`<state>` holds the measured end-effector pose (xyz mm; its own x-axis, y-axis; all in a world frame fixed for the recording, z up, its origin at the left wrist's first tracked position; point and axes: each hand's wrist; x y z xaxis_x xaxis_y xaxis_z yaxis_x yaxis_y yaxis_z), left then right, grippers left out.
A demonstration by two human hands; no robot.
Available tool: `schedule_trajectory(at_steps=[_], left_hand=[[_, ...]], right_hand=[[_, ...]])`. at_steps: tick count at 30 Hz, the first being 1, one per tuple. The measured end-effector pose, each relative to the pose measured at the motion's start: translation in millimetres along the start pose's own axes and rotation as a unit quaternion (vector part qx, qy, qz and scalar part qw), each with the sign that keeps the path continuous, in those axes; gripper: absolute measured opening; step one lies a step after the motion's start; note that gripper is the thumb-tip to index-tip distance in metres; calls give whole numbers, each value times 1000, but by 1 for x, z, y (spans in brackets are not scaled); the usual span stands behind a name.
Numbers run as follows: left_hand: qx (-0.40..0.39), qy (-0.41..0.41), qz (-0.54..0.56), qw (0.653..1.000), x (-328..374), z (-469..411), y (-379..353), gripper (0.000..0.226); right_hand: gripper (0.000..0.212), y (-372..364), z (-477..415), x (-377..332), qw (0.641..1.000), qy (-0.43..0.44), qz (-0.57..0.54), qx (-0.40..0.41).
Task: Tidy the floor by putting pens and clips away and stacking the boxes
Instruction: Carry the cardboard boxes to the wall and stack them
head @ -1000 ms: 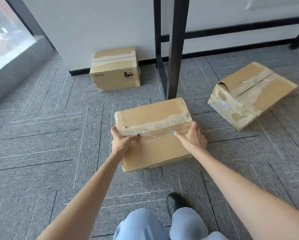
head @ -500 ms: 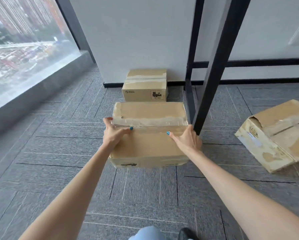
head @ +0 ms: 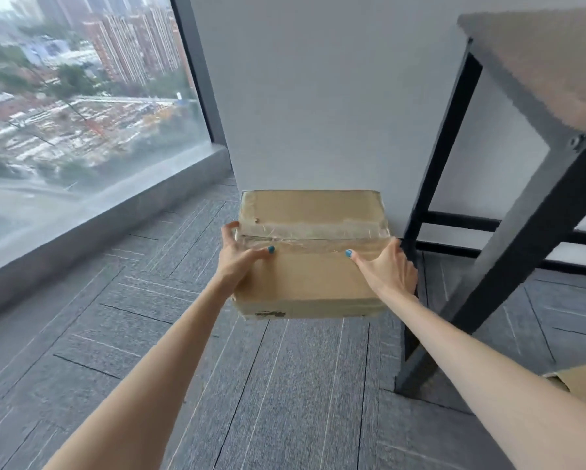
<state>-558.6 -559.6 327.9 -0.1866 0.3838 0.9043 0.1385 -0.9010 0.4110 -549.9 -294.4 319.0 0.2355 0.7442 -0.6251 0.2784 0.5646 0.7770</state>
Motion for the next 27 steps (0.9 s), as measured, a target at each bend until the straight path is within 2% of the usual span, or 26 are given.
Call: schedule_trajectory(at_steps=[4,9,16,19,27], left_hand=[[7,-7,15,1000,47,-41,12,94],[6,-13,19,1000,73,-98,13,95],[-38,-35,38,998,69,-201,-28,88],[-61,-21,32,997,62,-245,-45,92],[-93,10,2,996,19,-326,-80,83]], right_hand=[[81,21,-51,-42,999,24,6,20],[81,16,-104,-66,999,23,19,39],[79,-27,-190,-51,997,-1,18,76],[78,-48,-223,-43,996,-14,24,81],[78,-109,-270,-21,996,-47,66,44]])
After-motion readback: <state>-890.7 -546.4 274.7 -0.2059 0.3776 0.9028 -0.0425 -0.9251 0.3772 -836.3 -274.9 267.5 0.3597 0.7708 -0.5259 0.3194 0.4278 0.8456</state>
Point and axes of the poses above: each hand's wrist, its own z-axis away from the middle knuckle, its own y-axis out of the back of the hand, x = y × z, and after that the axes turned 6 degrees about -z, right-handed
